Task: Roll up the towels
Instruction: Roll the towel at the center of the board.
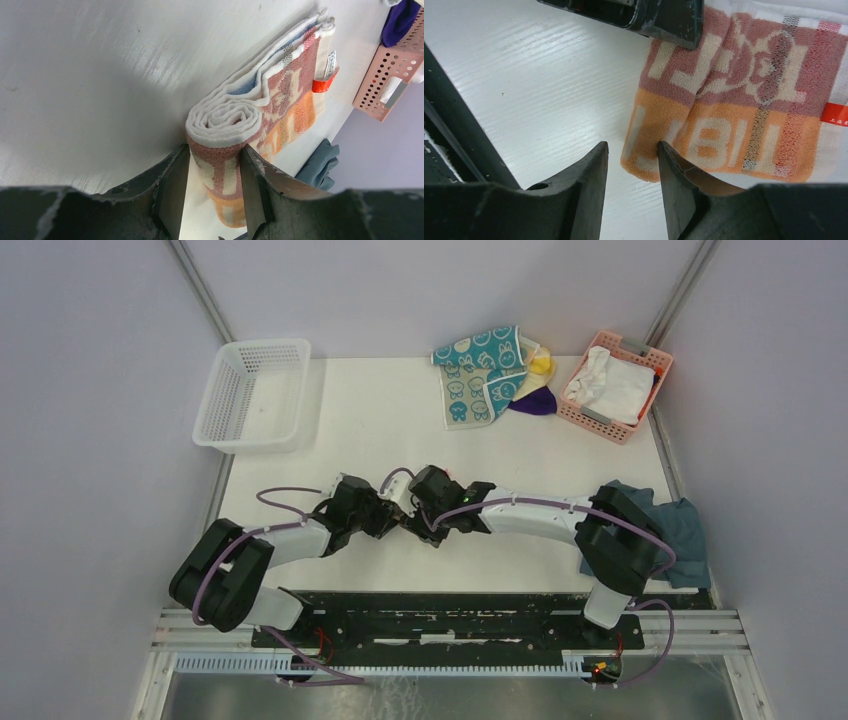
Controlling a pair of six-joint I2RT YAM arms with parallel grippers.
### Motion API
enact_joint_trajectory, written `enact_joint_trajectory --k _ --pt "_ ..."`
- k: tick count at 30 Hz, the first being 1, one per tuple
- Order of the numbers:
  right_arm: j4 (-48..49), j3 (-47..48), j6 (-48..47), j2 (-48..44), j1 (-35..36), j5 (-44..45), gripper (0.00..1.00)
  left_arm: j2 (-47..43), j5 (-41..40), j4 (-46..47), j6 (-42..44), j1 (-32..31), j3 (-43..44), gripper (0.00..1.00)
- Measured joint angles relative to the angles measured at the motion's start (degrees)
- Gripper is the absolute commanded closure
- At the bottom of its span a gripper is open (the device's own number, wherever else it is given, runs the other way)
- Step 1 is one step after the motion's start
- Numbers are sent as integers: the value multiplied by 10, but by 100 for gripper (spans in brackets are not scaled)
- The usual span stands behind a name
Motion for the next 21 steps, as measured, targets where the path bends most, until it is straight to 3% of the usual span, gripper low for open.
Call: enact_joint_trajectory --k 15,21 --pt "25 8 -22 65 16 51 55 8 9 15 0 1 1 44" --pt "33 17 -24 78 15 70 82 6 15 18 -1 3 1 40"
